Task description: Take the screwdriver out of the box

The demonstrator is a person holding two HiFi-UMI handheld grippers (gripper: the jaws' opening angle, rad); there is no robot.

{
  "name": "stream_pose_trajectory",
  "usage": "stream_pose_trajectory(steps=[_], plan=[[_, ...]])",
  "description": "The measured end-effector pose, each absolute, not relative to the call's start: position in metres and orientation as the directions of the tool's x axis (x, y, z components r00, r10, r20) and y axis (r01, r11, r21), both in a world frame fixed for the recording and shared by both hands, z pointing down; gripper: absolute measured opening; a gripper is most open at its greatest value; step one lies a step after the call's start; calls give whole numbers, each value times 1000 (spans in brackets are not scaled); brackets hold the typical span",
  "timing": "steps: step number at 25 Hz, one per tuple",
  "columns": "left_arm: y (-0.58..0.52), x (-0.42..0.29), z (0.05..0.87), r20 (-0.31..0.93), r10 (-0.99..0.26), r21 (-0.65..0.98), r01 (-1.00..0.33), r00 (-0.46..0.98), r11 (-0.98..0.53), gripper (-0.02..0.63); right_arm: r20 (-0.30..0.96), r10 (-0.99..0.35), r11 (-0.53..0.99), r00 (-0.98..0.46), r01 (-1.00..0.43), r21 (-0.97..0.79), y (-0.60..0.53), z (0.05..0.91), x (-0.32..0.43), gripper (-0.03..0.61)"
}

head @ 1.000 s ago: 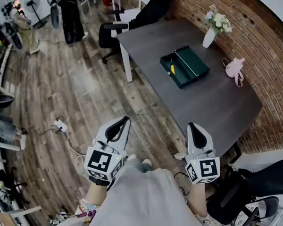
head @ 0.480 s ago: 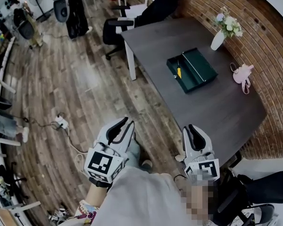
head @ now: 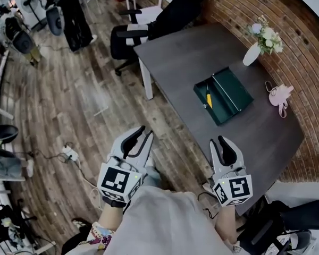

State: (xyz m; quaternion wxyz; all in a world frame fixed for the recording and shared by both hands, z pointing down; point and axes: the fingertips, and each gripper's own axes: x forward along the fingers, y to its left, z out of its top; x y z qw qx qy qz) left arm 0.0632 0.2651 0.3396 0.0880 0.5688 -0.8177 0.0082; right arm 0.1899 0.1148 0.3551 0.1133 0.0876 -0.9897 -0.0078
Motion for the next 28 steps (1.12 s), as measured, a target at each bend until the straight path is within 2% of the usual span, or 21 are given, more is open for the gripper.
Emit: stream_pose_trajectory(steps=[7, 17, 28], plan=[[253, -3, 336, 154, -940, 82, -945, -303, 318, 130, 211, -230, 972, -950, -234, 8, 97, 355, 138, 143], [260, -65, 358, 206, -949, 100, -959, -240, 264, 172, 236, -316, 944, -919, -329, -16, 85, 368, 94, 166], [220, -116, 384, 240, -945, 133, -957, -222, 259, 173, 283, -337, 930, -898, -364, -49, 42, 394, 53, 173]])
